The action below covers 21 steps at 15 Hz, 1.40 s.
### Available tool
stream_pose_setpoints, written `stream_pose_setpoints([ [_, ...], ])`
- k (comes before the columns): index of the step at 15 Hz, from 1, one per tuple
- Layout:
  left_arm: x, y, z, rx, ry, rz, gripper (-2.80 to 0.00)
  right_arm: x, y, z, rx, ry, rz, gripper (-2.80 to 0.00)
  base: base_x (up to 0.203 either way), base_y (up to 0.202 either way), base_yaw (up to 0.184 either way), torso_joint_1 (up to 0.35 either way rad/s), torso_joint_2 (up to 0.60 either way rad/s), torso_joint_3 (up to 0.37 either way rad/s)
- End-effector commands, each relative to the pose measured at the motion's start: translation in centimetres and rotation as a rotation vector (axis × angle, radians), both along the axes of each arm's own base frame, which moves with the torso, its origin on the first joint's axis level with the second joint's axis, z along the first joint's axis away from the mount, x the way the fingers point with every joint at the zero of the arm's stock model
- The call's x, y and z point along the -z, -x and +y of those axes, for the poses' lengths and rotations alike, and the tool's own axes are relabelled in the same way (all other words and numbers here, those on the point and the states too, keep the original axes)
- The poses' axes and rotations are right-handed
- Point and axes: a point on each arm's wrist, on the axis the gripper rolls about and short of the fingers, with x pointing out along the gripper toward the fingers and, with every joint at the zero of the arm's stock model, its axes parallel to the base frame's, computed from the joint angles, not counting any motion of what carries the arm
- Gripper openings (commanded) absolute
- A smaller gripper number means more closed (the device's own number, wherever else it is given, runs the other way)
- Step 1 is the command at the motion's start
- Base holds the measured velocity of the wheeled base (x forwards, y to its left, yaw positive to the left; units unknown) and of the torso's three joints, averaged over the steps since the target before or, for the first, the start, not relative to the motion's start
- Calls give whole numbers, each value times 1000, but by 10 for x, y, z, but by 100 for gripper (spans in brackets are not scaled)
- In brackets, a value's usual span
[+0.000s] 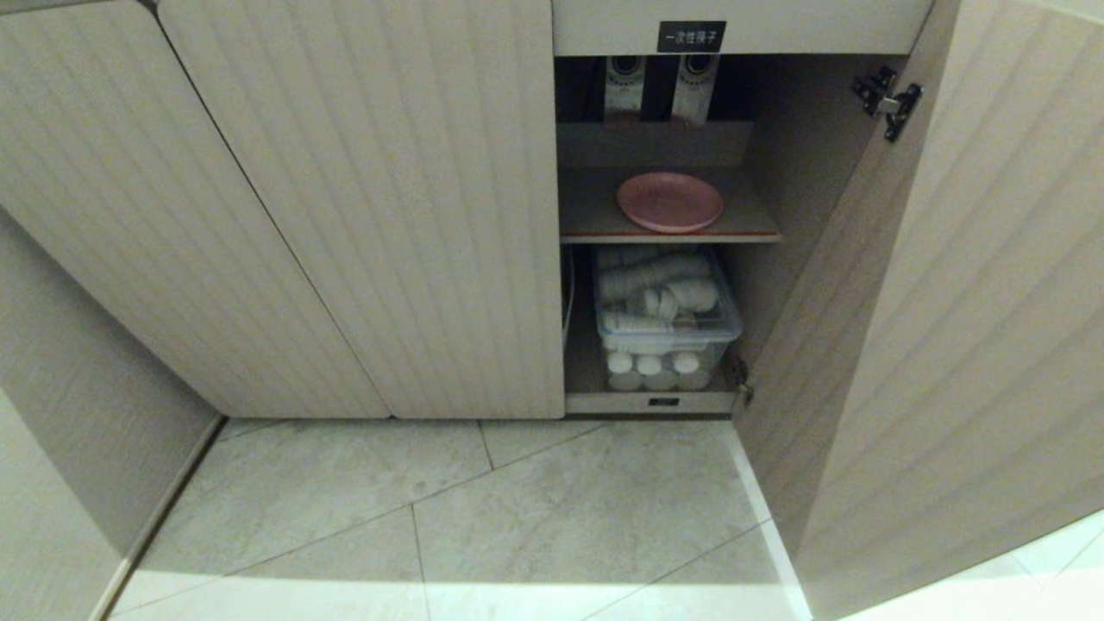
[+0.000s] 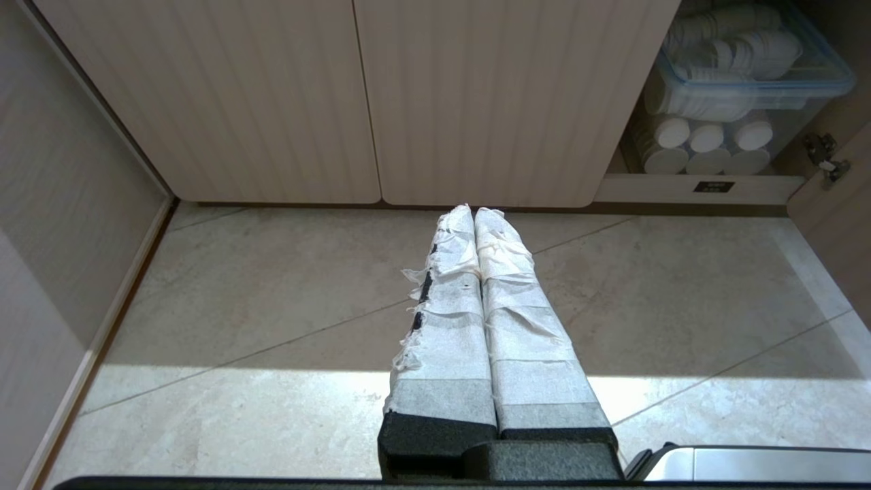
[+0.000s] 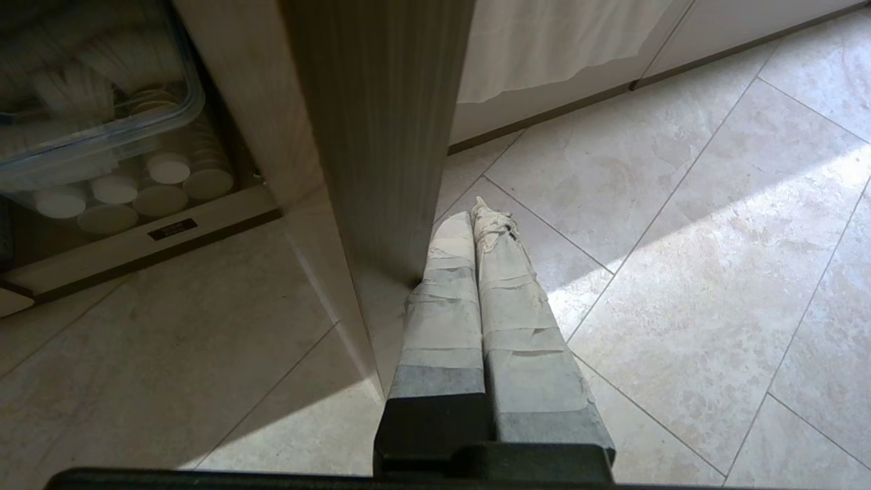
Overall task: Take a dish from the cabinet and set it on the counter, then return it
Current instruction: Close the cabinet door
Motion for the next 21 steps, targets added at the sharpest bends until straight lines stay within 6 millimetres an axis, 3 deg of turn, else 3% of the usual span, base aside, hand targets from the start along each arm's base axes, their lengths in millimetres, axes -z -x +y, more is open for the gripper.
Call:
stream_pose_setpoints([
  [1,0,0,0,0,1,-1,-280,-1,-2,0,3,1,-2,-280,0,0,0,0,0,0],
  [12,0,0,0,0,1,-1,-280,-11,-4,0,-7,0,-80,-280,0,0,0,0,0,0],
  [21,0,0,0,0,1,-1,-280,-10,-1,18,-210,-115,-128,-280,0,0,0,0,0,0],
])
